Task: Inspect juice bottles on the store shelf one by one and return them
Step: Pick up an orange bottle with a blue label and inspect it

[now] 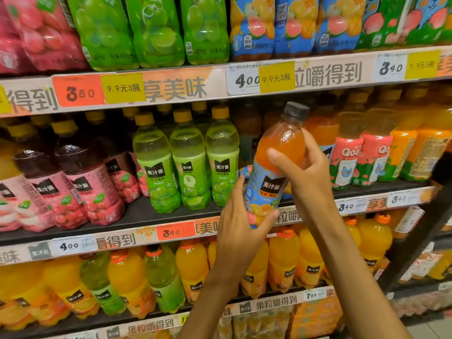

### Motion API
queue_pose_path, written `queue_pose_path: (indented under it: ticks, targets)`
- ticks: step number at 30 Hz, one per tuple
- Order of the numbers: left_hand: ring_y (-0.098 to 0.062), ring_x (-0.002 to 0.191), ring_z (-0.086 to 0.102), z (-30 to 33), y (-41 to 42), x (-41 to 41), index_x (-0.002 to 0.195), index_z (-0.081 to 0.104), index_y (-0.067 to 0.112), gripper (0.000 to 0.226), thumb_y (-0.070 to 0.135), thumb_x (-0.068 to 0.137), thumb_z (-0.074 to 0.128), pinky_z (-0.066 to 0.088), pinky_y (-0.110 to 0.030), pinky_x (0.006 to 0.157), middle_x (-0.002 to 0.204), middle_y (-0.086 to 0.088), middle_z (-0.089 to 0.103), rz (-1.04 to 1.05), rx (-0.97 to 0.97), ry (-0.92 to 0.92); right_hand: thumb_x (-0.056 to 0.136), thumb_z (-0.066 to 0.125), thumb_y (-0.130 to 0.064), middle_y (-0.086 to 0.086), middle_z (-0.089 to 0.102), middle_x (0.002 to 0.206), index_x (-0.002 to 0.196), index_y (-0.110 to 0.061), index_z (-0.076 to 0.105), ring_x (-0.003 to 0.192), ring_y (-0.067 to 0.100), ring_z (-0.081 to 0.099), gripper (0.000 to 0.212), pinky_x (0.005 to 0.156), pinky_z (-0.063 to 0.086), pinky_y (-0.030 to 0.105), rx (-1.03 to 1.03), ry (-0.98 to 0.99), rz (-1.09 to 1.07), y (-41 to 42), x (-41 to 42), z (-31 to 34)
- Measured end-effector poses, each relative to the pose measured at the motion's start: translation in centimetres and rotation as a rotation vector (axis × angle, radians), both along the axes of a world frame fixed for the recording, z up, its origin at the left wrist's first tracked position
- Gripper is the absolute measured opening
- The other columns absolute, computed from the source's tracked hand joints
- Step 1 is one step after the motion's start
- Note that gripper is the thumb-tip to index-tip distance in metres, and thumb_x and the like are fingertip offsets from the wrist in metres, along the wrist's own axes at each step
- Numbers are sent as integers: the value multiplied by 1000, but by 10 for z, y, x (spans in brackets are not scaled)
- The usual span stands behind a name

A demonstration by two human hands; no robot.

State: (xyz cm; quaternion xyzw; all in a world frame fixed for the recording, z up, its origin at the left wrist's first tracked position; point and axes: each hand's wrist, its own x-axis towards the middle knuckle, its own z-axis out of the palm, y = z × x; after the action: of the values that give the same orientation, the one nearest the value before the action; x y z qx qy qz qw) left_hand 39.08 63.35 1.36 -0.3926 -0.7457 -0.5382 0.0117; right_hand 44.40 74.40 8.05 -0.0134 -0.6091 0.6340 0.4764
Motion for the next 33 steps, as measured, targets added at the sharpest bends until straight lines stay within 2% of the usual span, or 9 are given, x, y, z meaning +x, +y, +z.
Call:
queue_pose_path:
  ticks: [4, 9, 13, 18, 22, 25, 27, 31, 33]
  targets:
    - [-12, 93, 68, 8, -12, 16, 121, 54, 27, 60, 50, 67, 68, 55, -42, 83, 103, 7, 70, -199, 144, -240, 69, 75, -39, -6, 73, 89, 103, -24, 64, 83, 9, 69, 38, 70, 53, 22, -78, -16, 65, -5, 5, 3]
    - [-7, 78, 70, 5, -29, 20, 106, 62, 20, 44, 43, 69, 64, 53, -19, 66, 89, 8, 74, -433, 228, -502, 72, 65, -61, 10, 71, 105, 111, -13, 62, 92, 24, 70, 62, 79, 58, 36, -327, -54, 421, -5, 6, 6]
    - [-12, 81, 70, 1, -40, 20, 111, 62, 15, 68, 58, 60, 75, 54, -24, 69, 92, 4, 74, -545, 212, -666, 71, 64, -48, 13, 72, 102, 110, -13, 64, 86, 25, 71, 52, 76, 59, 37, -352, -92, 452, -15, -2, 7]
    - [-2, 94, 65, 11, -46, 17, 117, 55, 26, 46, 47, 76, 58, 49, -12, 73, 106, 10, 70, -341, 153, -545, 82, 64, -34, 2, 68, 86, 100, -16, 64, 78, 14, 64, 25, 67, 53, 26, -221, -129, 264, -26, -6, 6]
    - [-22, 90, 64, 18, -43, 23, 108, 62, 26, 41, 50, 78, 47, 52, -27, 78, 101, -15, 67, -189, 158, -516, 85, 64, -45, -5, 72, 86, 105, -17, 65, 79, 6, 68, 34, 69, 52, 21, -222, -203, 265, -31, -7, 8]
    - [-25, 70, 64, 20, -47, 22, 104, 65, 4, 57, 56, 81, 56, 52, -29, 62, 81, -16, 67, -295, 206, -748, 83, 57, -53, 1, 74, 90, 101, -16, 69, 86, 12, 70, 43, 76, 54, 27, -339, -214, 385, -27, -8, 10]
    - [-22, 63, 66, 17, -51, 20, 91, 72, 7, 62, 63, 75, 48, 53, -27, 59, 76, -13, 68, -447, 213, -929, 84, 54, -51, 7, 73, 94, 106, -12, 67, 87, 18, 71, 47, 80, 57, 35, -460, -208, 532, -26, -8, 10]
    - [-26, 76, 71, 11, -49, 25, 108, 69, 15, 64, 60, 68, 49, 59, -35, 70, 91, -13, 72, -509, 222, -994, 81, 51, -48, 11, 73, 90, 104, -10, 65, 79, 23, 72, 47, 72, 60, 36, -521, -175, 675, -28, -9, 9]
    - [-26, 94, 69, 13, -48, 25, 117, 64, 13, 70, 59, 68, 47, 54, -43, 89, 103, -13, 72, -401, 202, -892, 79, 56, -46, 12, 72, 93, 103, -11, 67, 84, 24, 70, 43, 73, 59, 34, -466, -190, 574, -27, -9, 10]
